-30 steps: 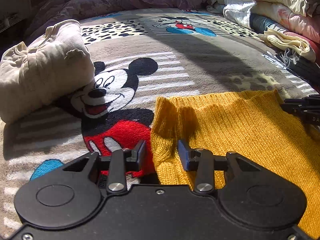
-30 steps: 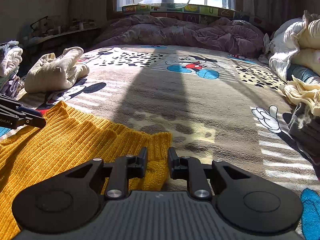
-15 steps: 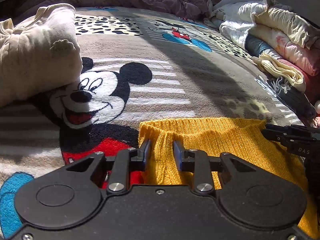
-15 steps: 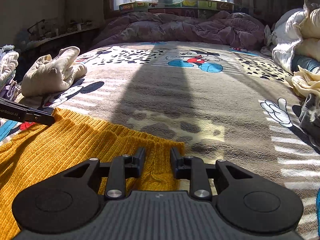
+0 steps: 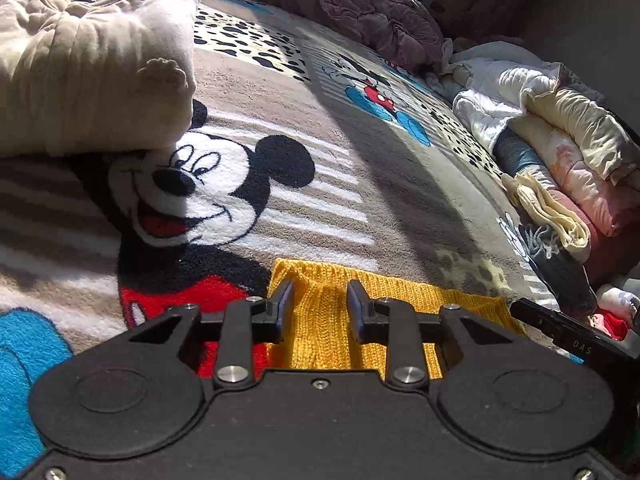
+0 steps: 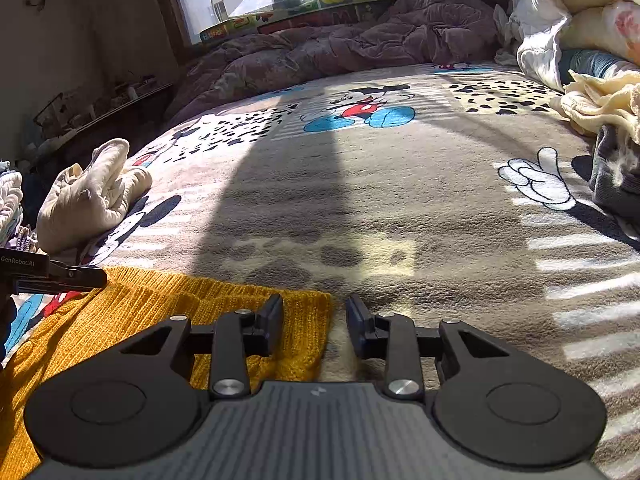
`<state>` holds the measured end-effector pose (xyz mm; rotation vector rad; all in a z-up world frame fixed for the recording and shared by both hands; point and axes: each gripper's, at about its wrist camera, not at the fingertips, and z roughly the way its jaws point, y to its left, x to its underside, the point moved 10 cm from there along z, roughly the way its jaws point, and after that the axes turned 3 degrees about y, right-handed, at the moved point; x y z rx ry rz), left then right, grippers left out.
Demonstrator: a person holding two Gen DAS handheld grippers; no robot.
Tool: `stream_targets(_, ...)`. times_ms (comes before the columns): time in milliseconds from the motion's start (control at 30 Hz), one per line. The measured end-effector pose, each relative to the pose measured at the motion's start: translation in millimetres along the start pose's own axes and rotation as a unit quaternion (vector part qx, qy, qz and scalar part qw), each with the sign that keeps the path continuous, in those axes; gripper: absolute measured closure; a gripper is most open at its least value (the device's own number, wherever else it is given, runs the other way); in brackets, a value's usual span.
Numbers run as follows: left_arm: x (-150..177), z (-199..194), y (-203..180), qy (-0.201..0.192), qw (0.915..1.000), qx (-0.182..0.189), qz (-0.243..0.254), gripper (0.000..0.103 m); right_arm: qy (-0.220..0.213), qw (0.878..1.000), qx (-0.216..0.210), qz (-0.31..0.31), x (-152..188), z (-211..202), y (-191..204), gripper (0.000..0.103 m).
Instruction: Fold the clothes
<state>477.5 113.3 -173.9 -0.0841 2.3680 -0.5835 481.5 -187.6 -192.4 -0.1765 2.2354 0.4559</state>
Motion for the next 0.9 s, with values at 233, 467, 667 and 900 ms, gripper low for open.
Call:
stream_targets(233,28,-75,-47,-0.062,0.9962,-0.021,0.059,0.075,-0.032,0.999,-0.004,-0.041,11,-72,25,0.067)
stream_targets(467,113,-88,-55,-0.022,0.9941,-0.068,0.082,0.075,0.026,0.997,-0.019,-0.065,74,-94,59,0.071)
stream_targets(667,139,-120,-66,-0.070,0.9801,-0.133,0.130,0.078,-0.012,0.999,-0.018,-0.036,77,-135,67,0.070)
stream_targets(900,178,-127,-57,-0.039,0.9838,-0.139,0.105,0.069,0.036,0.998,0.026,-0.051,138,-142,73,0.066)
